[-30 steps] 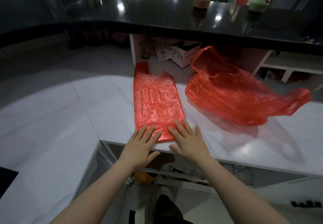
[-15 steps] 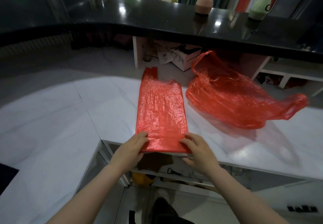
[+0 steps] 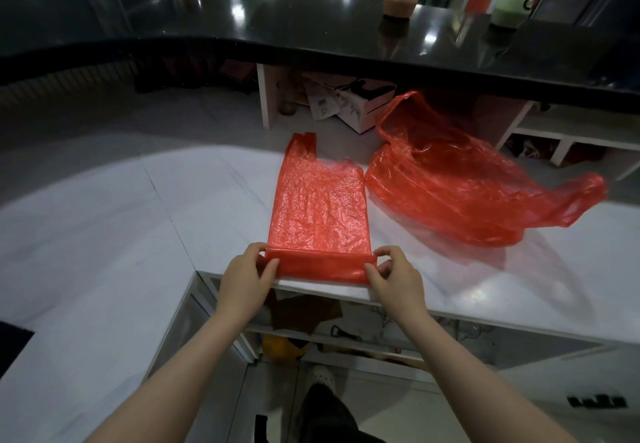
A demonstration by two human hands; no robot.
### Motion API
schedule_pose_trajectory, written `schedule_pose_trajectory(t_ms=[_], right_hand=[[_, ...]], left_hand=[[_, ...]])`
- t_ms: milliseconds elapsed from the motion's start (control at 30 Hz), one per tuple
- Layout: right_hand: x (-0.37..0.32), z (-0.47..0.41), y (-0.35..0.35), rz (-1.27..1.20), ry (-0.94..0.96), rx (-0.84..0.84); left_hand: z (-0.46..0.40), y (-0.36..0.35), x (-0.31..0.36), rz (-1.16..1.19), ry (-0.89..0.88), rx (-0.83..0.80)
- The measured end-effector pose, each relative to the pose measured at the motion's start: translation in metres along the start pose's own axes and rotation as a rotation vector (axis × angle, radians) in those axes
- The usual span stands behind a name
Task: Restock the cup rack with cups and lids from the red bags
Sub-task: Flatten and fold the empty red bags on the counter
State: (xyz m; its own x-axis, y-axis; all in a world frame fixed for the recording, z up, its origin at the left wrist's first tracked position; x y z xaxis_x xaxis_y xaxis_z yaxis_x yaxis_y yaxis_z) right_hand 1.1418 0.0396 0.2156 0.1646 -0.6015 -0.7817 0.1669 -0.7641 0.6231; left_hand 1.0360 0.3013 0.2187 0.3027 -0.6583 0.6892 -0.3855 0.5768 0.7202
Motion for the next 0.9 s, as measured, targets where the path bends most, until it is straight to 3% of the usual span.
schedule_pose_trajectory(t_ms=[133, 333, 400, 467, 533, 633, 733, 800, 900], right_hand=[[0.001, -0.005, -0.003, 0.042, 0.007, 0.031], [-0.001, -0.011, -0.011, 0.229, 0.025, 0.014], [-0.003, -0.010, -0.013, 0.252, 0.039, 0.020], [-0.009, -0.008, -0.015, 0.272, 0.102, 0.033], [-0.014, -0.006, -0.016, 0.320, 0.162, 0.030], [-0.015, -0.007, -0.022, 0.435, 0.198, -0.004], [-0.015, -0.011, -0.023, 0.460, 0.154, -0.007], [-0.024, -0.009, -0.024, 0.476, 0.245, -0.005], [-0.018, 0.008, -0.046, 0.684, 0.418, -0.279]], left_hand=[[-0.006, -0.002, 0.005, -0.113, 0.074, 0.027], [-0.002, -0.004, 0.013, -0.422, 0.002, 0.067], [0.000, -0.005, 0.018, -0.435, -0.073, 0.072], [0.006, -0.015, 0.033, -0.508, -0.283, 0.059], [0.012, -0.030, 0.041, -0.571, -0.468, -0.030], [0.011, -0.045, 0.023, -0.565, -0.417, -0.221], [0.008, -0.046, 0.013, -0.515, -0.385, -0.273], [0.010, -0.047, 0.010, -0.526, -0.385, -0.335], [0.013, -0.048, 0.010, -0.583, -0.407, -0.395]])
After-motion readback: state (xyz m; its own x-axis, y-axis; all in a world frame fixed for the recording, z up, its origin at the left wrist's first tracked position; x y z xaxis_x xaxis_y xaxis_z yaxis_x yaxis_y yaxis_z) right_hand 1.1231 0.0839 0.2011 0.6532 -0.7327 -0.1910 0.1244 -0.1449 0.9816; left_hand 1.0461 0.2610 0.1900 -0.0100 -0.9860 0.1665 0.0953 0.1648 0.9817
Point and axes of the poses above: each hand's wrist, its own z-axis away from the middle knuckle, its own y-axis out of the back of the hand, x = y × z, the point moved 9 cm from there along -z, towards the middle knuckle, and after that the axes turned 4 degrees about -z, right-handed, at the moved point
